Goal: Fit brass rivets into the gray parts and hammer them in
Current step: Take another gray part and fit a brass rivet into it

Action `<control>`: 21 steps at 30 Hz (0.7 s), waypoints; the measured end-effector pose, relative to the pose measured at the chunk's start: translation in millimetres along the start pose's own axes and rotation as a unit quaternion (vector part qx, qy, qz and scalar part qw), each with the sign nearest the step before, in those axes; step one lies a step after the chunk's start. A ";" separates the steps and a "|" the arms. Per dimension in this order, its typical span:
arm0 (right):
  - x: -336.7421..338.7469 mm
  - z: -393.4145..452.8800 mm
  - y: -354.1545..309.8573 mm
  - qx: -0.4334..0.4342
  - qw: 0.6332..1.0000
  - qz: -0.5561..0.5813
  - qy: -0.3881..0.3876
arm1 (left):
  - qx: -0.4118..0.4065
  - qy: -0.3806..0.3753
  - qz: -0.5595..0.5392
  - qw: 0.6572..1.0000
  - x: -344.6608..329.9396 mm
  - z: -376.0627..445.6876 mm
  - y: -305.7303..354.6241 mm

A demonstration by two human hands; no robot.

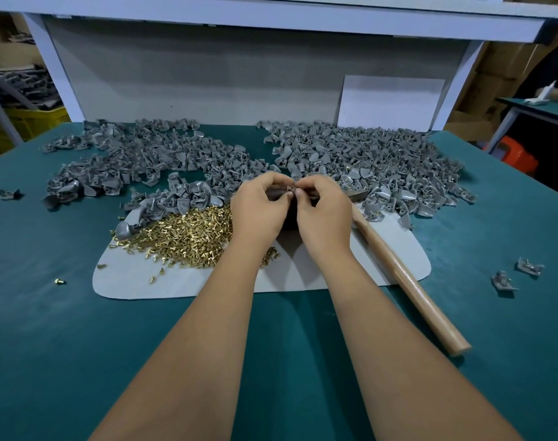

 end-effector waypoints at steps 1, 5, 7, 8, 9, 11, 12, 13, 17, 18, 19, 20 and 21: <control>0.5 0.1 -0.4 0.001 1.000 -0.002 0.001 | 0.000 -0.002 -0.004 1.000 -0.4 0.5 -0.2; 0.9 0.4 -0.7 0.005 1.000 -0.009 0.001 | 0.019 -0.003 0.007 1.000 -0.5 3.4 -5.5; 0.4 0.1 -1.0 0.007 1.000 -0.011 -0.001 | 0.025 -0.007 0.028 0.999 -1.2 4.5 -8.0; 0.3 -0.1 -1.3 0.007 1.000 -0.011 -0.002 | 0.025 -0.006 0.042 0.999 -1.1 4.9 -8.2; 0.2 -0.1 -1.6 0.008 1.000 -0.012 -0.003 | 0.024 -0.003 0.055 0.998 -0.6 5.2 -7.7; 1.0 -0.2 -2.5 0.008 1.000 -0.013 -0.001 | 0.020 0.003 0.073 0.997 0.7 5.1 -5.8; 1.6 -0.2 -2.7 0.007 1.000 -0.011 0.000 | 0.017 0.005 0.080 0.997 1.0 5.2 -5.0; 2.1 -0.3 -3.1 0.006 1.000 -0.010 0.000 | 0.013 0.006 0.085 0.996 1.1 5.2 -4.3; 4.7 0.7 -2.7 0.002 0.999 -0.038 0.007 | 0.007 0.002 0.086 0.996 2.4 5.9 -4.7; 5.6 1.4 -0.7 -0.009 0.999 -0.035 0.006 | 0.008 -0.001 0.085 0.996 3.1 6.5 -5.4; 6.7 2.1 1.9 -0.022 0.999 -0.025 0.004 | 0.010 -0.003 0.084 0.996 3.7 7.0 -6.1; 8.1 2.7 4.7 -0.036 0.999 -0.009 0.002 | 0.010 -0.005 0.081 0.997 4.4 7.6 -6.8; 9.5 3.2 7.6 -0.049 0.999 0.010 0.001 | 0.010 -0.008 0.078 0.997 4.9 8.2 -7.4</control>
Point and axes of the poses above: each hand's wrist, its own z-axis towards the middle knuckle, its own x-axis out of the back of the hand, y = z × x, the point moved 7 cm from there along z, towards the middle knuckle, and after that the axes turned 10 degrees about -y, right-handed, at the moved point
